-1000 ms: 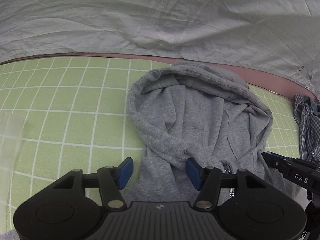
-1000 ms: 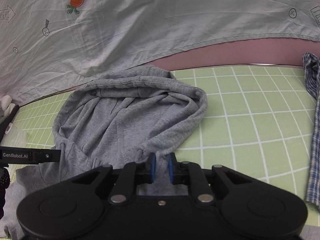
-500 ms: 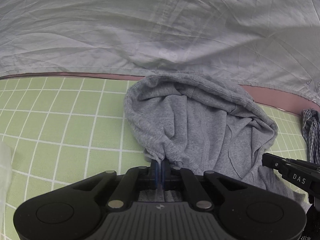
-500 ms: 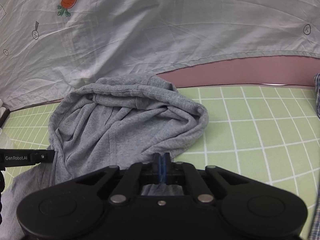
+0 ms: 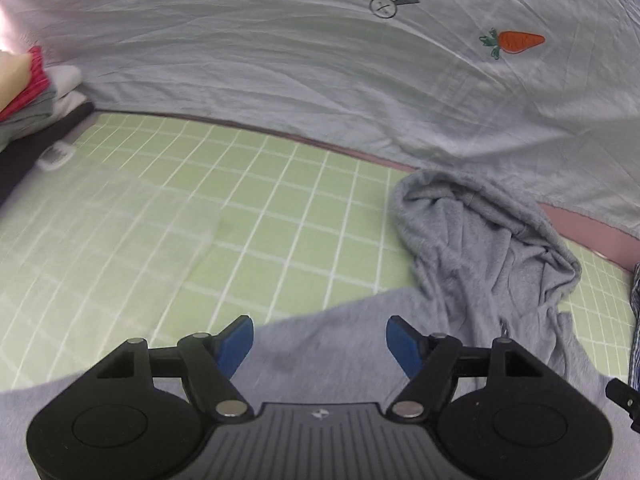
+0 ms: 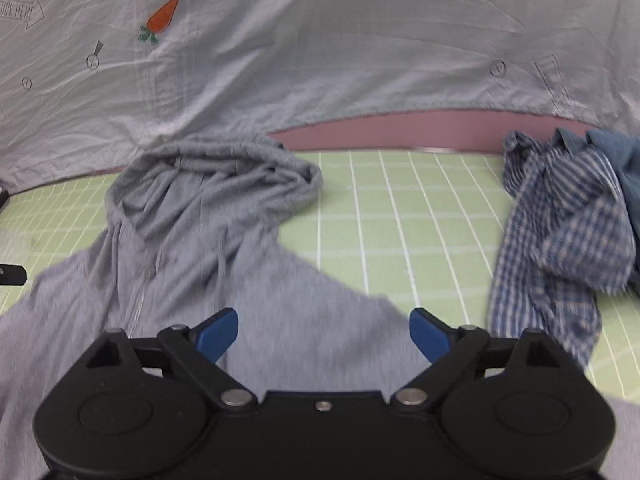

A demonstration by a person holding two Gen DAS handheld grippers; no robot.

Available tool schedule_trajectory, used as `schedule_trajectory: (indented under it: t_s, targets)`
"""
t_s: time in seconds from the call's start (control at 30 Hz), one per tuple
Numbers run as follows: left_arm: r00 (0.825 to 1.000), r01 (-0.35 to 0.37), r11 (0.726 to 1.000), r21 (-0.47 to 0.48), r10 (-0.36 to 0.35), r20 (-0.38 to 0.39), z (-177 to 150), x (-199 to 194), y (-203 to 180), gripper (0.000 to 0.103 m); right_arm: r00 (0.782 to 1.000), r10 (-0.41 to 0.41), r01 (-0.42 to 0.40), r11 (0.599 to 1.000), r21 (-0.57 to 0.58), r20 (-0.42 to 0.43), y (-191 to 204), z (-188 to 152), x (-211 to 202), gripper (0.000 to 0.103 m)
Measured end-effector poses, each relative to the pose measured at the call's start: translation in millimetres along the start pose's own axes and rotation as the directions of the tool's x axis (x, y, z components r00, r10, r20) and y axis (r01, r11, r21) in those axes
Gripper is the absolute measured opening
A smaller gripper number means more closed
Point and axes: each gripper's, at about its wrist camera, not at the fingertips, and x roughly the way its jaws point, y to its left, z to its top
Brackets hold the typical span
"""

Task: Fold clothes
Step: 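Move both open grippers over the spread grey hoodie toward its sleeves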

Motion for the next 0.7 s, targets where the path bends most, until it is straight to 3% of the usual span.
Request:
schedule_trajectory:
  t_s: [0.2,0.4,0.47,0.57,0.6,0.7]
  targets:
    - [0.996,-0.055,0.997,-0.054,0.051,-0.075,-72.5,-54.0,23.0,0.074,0.997,-0.041,0.039,0.999,-0.02,-0.069,5.9,-76.8,-50.5,0.092]
    - [0.99,-0.089,0.99,-0.113,0.075,-0.122,-128.5,-90.6,49.1,0.074,0.995,-0.079,0.075,0.995,-0.064,-0.068,7.9,-112.3,-74.8,0.077]
    - [0.988,-0.104,0.987,-0.121,0.088,-0.13,-141.5,-100.4,55.8,0.074,0.995,-0.092,0.088,0.992,-0.085,-0.045,11.1,-119.6,-83.6,0.059]
    - [0.99,-0.094,0.989,-0.115,0.082,-0.111,-152.3,-114.6,61.1,0.074,0.997,-0.072,0.071,0.991,-0.114,-0.002,17.6,-125.8,-92.9,0.047]
    - [0.991,-0.09,0.989,-0.113,0.078,-0.105,-155.3,-119.0,62.9,0.074,0.998,-0.064,0.063,0.992,-0.114,-0.008,19.3,-126.9,-92.2,0.046]
    - [0.993,-0.084,0.989,-0.119,0.073,-0.09,-160.9,-128.1,68.5,0.074,0.999,-0.042,0.038,0.993,-0.11,-0.032,24.1,-130.4,-89.5,0.028]
